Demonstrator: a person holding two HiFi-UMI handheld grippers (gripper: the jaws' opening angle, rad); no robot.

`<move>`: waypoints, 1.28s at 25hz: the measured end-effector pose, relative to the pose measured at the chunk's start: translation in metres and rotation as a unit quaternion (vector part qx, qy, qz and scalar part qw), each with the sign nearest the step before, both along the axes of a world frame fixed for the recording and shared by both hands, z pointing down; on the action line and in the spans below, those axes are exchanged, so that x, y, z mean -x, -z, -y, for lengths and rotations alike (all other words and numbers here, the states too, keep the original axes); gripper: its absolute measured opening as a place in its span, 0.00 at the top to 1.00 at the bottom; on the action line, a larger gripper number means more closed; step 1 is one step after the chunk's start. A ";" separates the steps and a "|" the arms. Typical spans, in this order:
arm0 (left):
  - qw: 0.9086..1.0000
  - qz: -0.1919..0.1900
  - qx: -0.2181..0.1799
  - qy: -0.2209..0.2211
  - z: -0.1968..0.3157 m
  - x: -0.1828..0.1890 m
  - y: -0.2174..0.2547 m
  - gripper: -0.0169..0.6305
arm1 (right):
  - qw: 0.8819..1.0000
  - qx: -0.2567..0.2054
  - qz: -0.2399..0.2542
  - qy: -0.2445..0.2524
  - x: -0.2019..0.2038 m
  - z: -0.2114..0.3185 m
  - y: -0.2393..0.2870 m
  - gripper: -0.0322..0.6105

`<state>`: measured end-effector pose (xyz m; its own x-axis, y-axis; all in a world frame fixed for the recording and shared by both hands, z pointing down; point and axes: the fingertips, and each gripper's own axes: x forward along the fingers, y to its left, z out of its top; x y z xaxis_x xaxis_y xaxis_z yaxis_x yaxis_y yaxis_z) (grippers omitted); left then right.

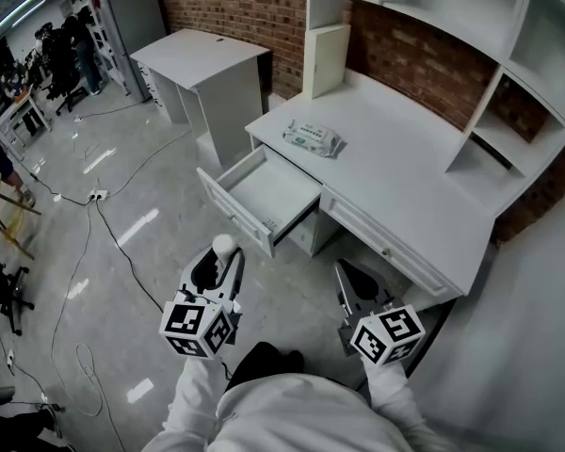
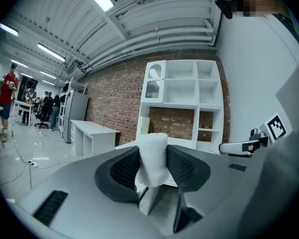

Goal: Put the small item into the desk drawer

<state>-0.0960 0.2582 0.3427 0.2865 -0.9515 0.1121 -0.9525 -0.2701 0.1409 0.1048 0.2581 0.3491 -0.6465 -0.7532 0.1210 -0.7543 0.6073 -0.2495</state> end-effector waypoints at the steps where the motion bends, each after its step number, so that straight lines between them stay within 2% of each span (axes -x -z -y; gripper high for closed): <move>1: 1.000 0.001 0.001 0.001 0.002 0.000 0.000 0.70 | 1.000 0.000 0.000 0.001 0.000 0.001 -0.001 0.91; 12: 1.000 0.003 0.002 0.001 0.042 0.006 -0.003 0.70 | 1.000 -0.003 0.002 -0.006 0.002 0.033 -0.003 0.91; 17: 1.000 0.000 0.000 -0.008 0.073 0.010 -0.006 0.70 | 1.000 -0.006 -0.012 -0.011 0.007 0.058 -0.004 0.91; 32: 1.000 -0.006 -0.008 -0.013 0.197 0.040 0.000 0.70 | 0.999 -0.004 -0.017 -0.029 0.033 0.179 -0.002 0.91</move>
